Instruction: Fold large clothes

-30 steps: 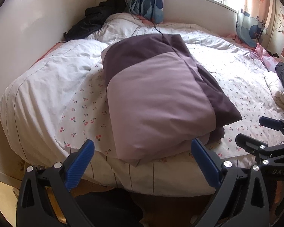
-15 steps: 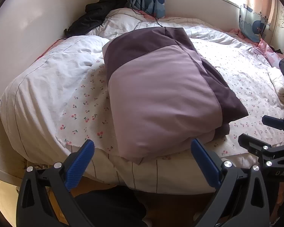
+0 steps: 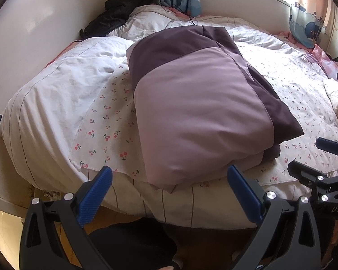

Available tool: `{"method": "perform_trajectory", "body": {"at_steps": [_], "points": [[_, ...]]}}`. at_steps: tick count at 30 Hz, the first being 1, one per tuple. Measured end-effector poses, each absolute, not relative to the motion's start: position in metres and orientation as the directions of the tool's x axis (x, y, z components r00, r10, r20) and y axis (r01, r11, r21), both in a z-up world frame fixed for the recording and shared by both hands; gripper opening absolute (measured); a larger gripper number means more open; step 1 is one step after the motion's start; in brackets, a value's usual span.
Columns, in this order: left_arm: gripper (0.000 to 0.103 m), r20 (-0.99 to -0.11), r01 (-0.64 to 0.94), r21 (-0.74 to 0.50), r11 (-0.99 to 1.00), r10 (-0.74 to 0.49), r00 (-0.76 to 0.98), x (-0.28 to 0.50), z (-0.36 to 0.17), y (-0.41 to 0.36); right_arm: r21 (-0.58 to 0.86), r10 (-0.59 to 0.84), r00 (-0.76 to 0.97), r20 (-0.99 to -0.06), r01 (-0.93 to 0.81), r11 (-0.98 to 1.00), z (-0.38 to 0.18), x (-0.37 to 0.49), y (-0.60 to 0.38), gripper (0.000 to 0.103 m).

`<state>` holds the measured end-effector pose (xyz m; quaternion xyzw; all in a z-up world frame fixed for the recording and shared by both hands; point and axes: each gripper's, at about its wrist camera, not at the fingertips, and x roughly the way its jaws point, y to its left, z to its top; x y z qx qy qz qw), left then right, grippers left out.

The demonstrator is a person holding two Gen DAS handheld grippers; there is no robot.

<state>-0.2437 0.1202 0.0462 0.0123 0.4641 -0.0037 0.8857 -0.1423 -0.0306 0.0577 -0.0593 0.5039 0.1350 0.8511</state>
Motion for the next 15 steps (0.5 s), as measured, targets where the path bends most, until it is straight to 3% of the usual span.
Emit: {"method": "perform_trajectory", "body": {"at_steps": [15], "points": [[0.098, -0.841, -0.008, 0.004, 1.0, 0.008, 0.541, -0.24, 0.033, 0.128, 0.04, 0.175, 0.446, -0.878, -0.297, 0.954, 0.053, -0.142, -0.026, 0.096]]}}
